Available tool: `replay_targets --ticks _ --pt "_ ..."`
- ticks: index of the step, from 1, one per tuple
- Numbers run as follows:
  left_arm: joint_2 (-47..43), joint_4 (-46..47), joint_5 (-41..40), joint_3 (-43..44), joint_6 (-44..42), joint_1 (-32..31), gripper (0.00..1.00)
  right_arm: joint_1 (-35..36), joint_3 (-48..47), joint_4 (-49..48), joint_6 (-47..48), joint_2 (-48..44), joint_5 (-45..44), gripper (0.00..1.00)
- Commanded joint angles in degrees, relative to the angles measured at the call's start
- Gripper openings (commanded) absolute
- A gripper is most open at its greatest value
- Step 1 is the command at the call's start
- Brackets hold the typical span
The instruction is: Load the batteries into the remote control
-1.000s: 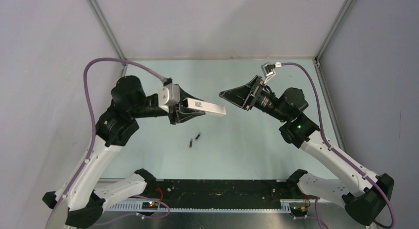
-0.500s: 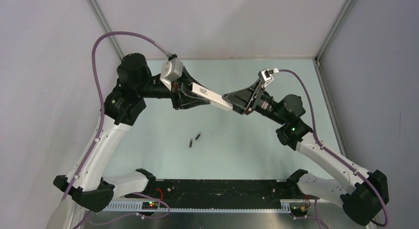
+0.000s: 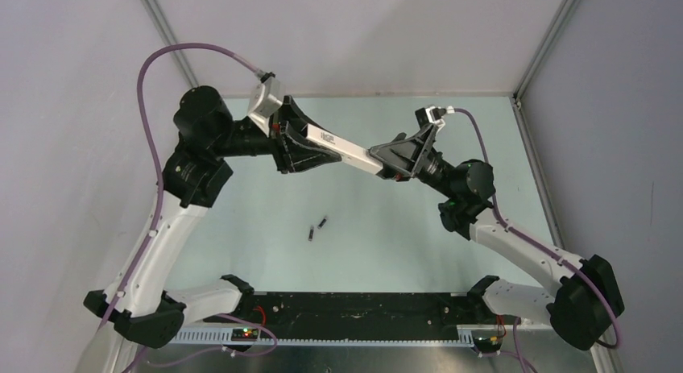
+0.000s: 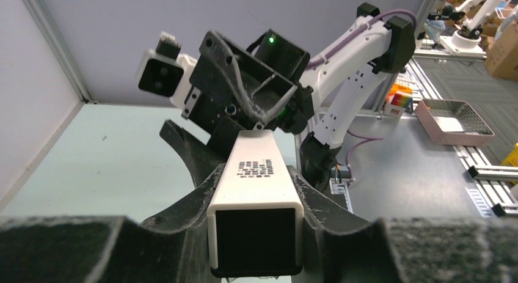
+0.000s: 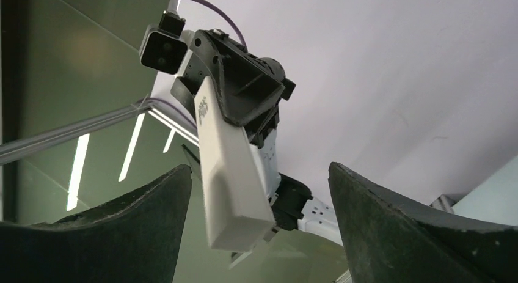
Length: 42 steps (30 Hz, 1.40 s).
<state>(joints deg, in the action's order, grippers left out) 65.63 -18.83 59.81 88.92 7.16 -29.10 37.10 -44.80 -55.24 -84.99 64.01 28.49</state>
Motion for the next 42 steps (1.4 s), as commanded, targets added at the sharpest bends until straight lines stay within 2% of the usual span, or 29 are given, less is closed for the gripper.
replay_targets --ticks 1,6,9,13,23,25,31,36,42 --pt "-2.4 6.5 -2.0 -0.1 3.9 0.3 0.00 1.8 -0.9 -8.9 -4.8 1.6 0.8 0.85" --pt "-3.0 8.3 1.3 -1.8 3.1 0.3 0.00 2.9 -2.7 -10.0 -7.3 2.8 1.6 0.80" --pt "-4.1 9.0 3.1 -3.1 0.1 0.3 0.00 3.3 -3.8 -11.5 -9.7 4.5 3.0 0.74" --pt "-5.9 11.0 4.4 -5.1 -3.5 0.3 0.00 4.0 -5.3 -12.2 -11.7 5.9 4.4 0.70" --pt "-5.5 15.5 4.7 -6.0 -3.0 0.3 0.00 5.8 -7.1 -11.3 -12.3 7.3 7.2 0.63" --pt "-5.4 15.9 4.3 -6.0 -2.8 0.3 0.00 5.9 -7.1 -11.5 -12.4 7.6 7.7 0.60" --pt "-5.8 17.7 2.5 -6.5 -2.0 0.4 0.00 6.1 -7.1 -14.3 -13.6 9.4 9.3 0.41" --pt "-5.1 25.7 0.2 -8.0 5.0 1.6 0.00 6.1 -5.7 -17.6 -15.2 10.8 9.8 0.37" --pt "-4.8 29.7 0.3 -8.8 9.1 3.4 0.00 5.2 -3.4 -20.0 -16.6 11.0 9.8 0.35"
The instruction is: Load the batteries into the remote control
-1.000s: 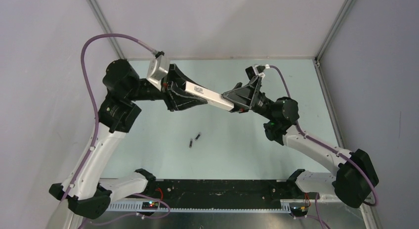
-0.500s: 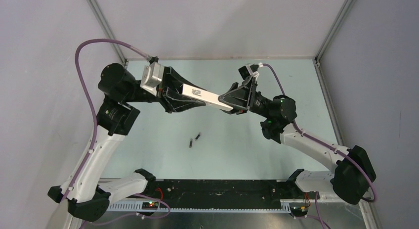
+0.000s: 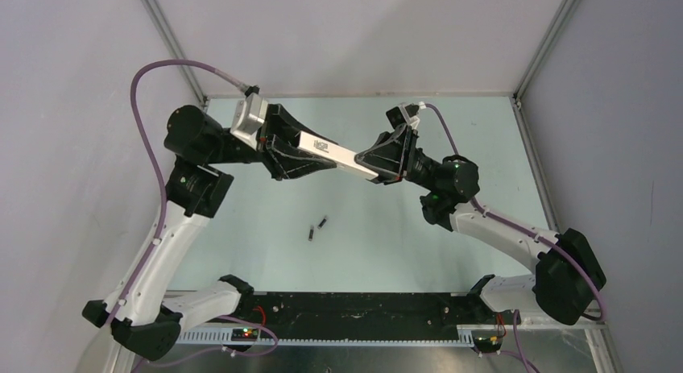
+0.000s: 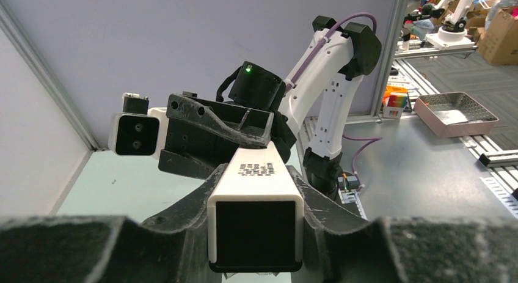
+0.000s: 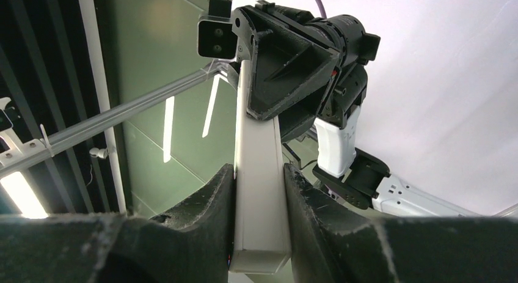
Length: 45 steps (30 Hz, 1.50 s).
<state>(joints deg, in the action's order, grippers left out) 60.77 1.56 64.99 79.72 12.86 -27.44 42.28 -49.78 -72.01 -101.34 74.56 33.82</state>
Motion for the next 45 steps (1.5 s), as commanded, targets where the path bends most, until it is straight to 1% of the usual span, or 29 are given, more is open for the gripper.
replay_targets --ticks 1,6,7,10,11,13,15,26,32,41,45 --pt "0.0 9.4 -4.8 0.5 3.8 2.0 0.00 -0.2 2.0 -3.5 -0.6 0.4 4.5 0.34" --pt "-0.7 9.7 -4.4 -0.1 4.5 2.9 0.00 -1.8 2.8 -3.8 -1.3 0.1 5.3 0.30" --pt "-0.8 9.7 -4.4 -0.4 4.5 3.2 0.00 -1.9 2.9 -3.7 -1.4 0.0 5.6 0.26" --pt "-1.5 9.7 -4.3 -0.8 4.6 3.7 0.00 -2.6 2.9 -3.6 -1.8 0.0 6.1 0.20" --pt "-1.5 9.7 -4.2 -0.9 4.8 4.0 0.00 -2.7 2.9 -3.5 -1.9 -0.1 6.4 0.15" --pt "-1.6 9.7 -3.9 -0.8 5.0 4.3 0.00 -3.0 2.9 -3.3 -1.9 -0.2 6.9 0.11" --pt "-1.6 9.7 -3.5 -0.9 5.2 4.6 0.00 -3.4 3.1 -3.1 -1.9 -0.3 7.3 0.10" --pt "-2.1 9.8 -3.0 -0.7 5.8 6.3 0.00 -4.8 3.8 -2.7 -1.6 -0.7 9.1 0.16" --pt "-2.2 9.8 -2.7 -0.6 6.0 7.1 0.00 -5.3 4.9 -3.4 -1.2 -0.7 10.2 0.24" --pt "-2.5 9.8 -2.6 -1.0 6.2 7.7 0.00 -5.7 5.8 -4.3 -1.6 -0.5 10.2 0.29" --pt "-2.4 9.7 -1.7 -1.1 6.7 7.7 0.00 -5.9 5.8 -4.1 -1.7 -0.7 10.0 0.34"
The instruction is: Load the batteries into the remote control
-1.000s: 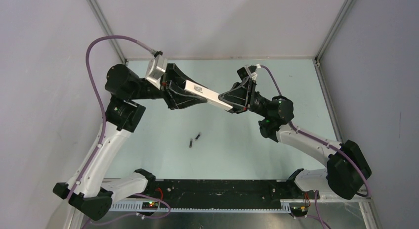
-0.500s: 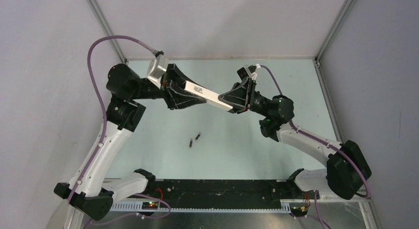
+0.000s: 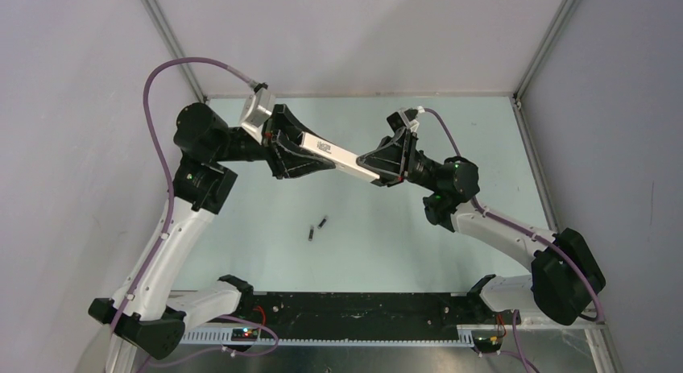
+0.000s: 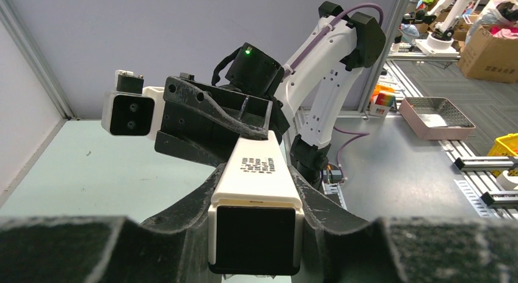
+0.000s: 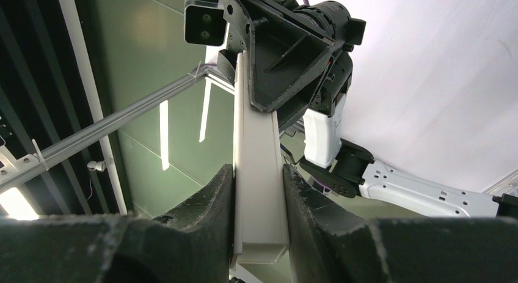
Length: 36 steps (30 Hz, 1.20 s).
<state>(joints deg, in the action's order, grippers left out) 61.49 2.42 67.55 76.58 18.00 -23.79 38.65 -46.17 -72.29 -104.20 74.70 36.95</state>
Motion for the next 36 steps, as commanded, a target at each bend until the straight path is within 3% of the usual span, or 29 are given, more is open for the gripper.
replay_targets --ticks 1,5,7,13,21,26,36 --pt "-3.2 8.9 -4.1 1.9 1.6 4.0 0.00 -2.2 2.2 -3.6 1.2 -1.0 6.6 0.37" --pt "-3.7 8.9 -3.7 0.9 1.4 4.0 0.00 -1.5 -0.1 8.7 7.5 -4.3 6.4 0.45" --pt "-4.1 8.9 -3.7 0.3 1.2 4.1 0.00 -1.4 -2.8 20.4 12.1 -6.0 6.4 0.51" --pt "-4.4 8.9 -3.2 -1.1 1.2 4.1 0.00 -2.1 -4.0 29.2 16.5 -7.8 6.2 0.57" --pt "-4.9 8.9 -2.4 -2.7 1.3 4.1 0.00 -2.3 -7.1 44.4 26.0 -10.4 5.1 0.49" --pt "-5.0 8.8 -1.9 -4.1 1.7 4.1 0.00 -2.7 -10.2 57.2 33.5 -11.7 3.0 0.38" --pt "-5.1 8.9 -1.3 -7.0 2.1 4.1 0.00 -2.9 -11.5 63.3 36.1 -12.5 2.1 0.26"
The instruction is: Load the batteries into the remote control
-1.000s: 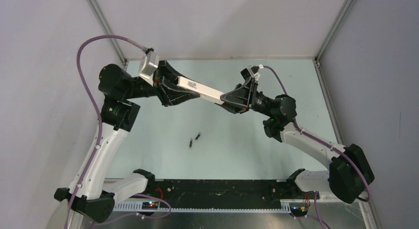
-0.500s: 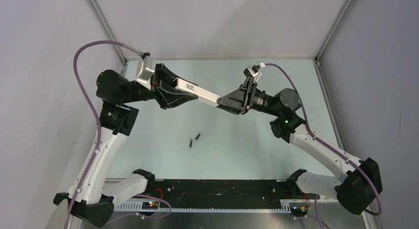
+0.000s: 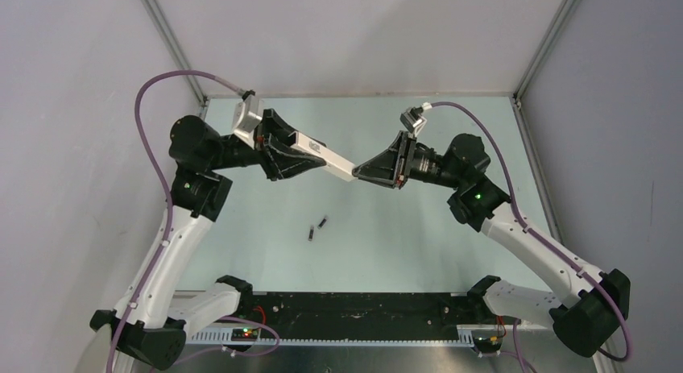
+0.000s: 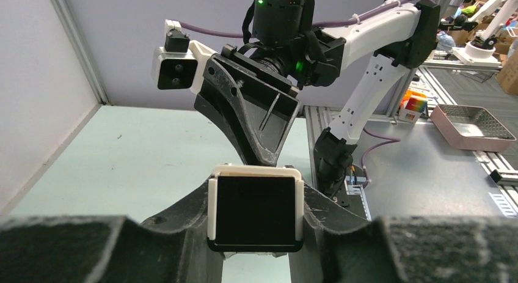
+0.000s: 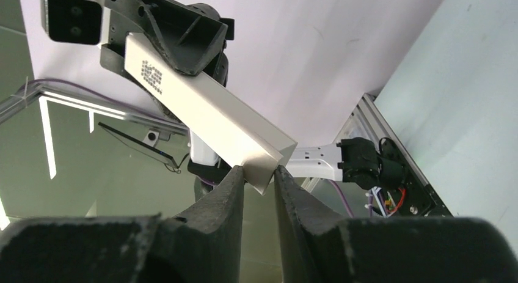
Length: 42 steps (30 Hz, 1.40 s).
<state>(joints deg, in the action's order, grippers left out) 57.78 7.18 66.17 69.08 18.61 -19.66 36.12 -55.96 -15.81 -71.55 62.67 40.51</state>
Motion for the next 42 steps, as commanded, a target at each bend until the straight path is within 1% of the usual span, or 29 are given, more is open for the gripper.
replay_targets --ticks 1,4,9,16,25,30,33,38,42 --pt "-1.4 4.0 0.0 0.3 1.4 0.0 0.00 -0.6 -1.6 7.0 3.4 -0.7 -1.5 0.25" --pt "-1.2 3.8 -0.2 0.1 0.9 -0.1 0.00 -1.3 -1.7 7.8 2.9 -1.7 -1.2 0.21" --pt "-0.7 3.5 -0.4 0.1 0.8 0.0 0.00 -2.9 -1.7 8.4 1.2 -3.0 -1.2 0.11" --pt "-0.5 3.3 -0.6 -0.2 1.0 -0.1 0.00 -3.5 -1.7 3.8 -2.2 -2.6 -0.5 0.00" --pt "-0.6 2.1 -1.9 -2.6 -0.3 0.0 0.00 -5.2 0.4 -6.8 -7.4 -2.7 -1.9 0.00" --pt "-0.5 1.1 -3.1 -4.9 -1.5 0.1 0.00 -7.4 2.2 -7.5 -6.4 -4.2 -3.4 0.00" --pt "-0.3 0.6 -3.2 -5.6 -1.5 0.2 0.00 -9.0 3.9 -5.9 -4.7 -5.1 -5.2 0.00" --pt "-1.3 0.1 -4.4 -7.6 -1.9 0.3 0.00 -10.6 7.9 6.1 2.7 -5.9 -10.9 0.00" --pt "-2.0 -0.4 -4.5 -8.4 -1.8 0.3 0.00 -14.2 15.1 6.0 3.9 -4.8 -12.6 0.00"
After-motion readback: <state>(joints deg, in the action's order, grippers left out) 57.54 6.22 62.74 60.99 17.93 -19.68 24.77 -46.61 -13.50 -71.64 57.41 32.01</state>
